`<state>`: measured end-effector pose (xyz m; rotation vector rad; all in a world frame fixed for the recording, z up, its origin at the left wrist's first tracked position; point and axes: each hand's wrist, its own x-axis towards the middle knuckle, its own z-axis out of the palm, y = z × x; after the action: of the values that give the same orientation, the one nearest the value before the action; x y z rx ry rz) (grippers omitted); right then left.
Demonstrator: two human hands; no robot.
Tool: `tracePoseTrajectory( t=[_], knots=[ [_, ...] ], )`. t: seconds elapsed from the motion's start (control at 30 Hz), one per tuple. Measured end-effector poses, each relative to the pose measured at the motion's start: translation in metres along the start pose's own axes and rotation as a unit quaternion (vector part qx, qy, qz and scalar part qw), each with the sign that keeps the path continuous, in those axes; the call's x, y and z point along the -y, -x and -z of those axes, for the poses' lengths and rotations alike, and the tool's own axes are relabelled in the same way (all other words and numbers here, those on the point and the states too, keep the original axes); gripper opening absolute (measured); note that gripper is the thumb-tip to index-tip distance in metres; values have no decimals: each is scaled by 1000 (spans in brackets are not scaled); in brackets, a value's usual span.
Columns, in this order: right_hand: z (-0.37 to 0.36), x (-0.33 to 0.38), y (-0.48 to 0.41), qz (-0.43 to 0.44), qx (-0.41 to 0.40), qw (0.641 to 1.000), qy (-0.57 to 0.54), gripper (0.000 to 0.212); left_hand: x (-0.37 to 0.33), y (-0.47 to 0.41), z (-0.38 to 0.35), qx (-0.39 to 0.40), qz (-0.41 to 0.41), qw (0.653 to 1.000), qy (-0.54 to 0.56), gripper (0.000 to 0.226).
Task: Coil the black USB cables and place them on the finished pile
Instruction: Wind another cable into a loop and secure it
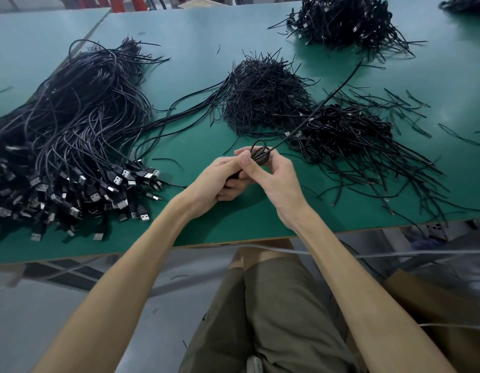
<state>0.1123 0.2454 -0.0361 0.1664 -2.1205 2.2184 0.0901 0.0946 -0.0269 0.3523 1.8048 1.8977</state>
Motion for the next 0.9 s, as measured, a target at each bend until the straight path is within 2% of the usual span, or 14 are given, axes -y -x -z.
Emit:
tracePoseTrajectory(
  t=[0.37, 0.5, 0.9],
  knots=[
    [0, -5, 1, 40, -27, 999, -7, 23, 2, 0, 1, -18, -10, 999, 25, 45],
    [4, -10, -2, 26, -59, 998, -14, 6, 0, 2, 2, -25, -14, 997, 77, 45],
    [0, -3, -3, 23, -31, 999, 29, 2, -1, 3, 2, -35, -18, 995, 97, 47]
  ],
)
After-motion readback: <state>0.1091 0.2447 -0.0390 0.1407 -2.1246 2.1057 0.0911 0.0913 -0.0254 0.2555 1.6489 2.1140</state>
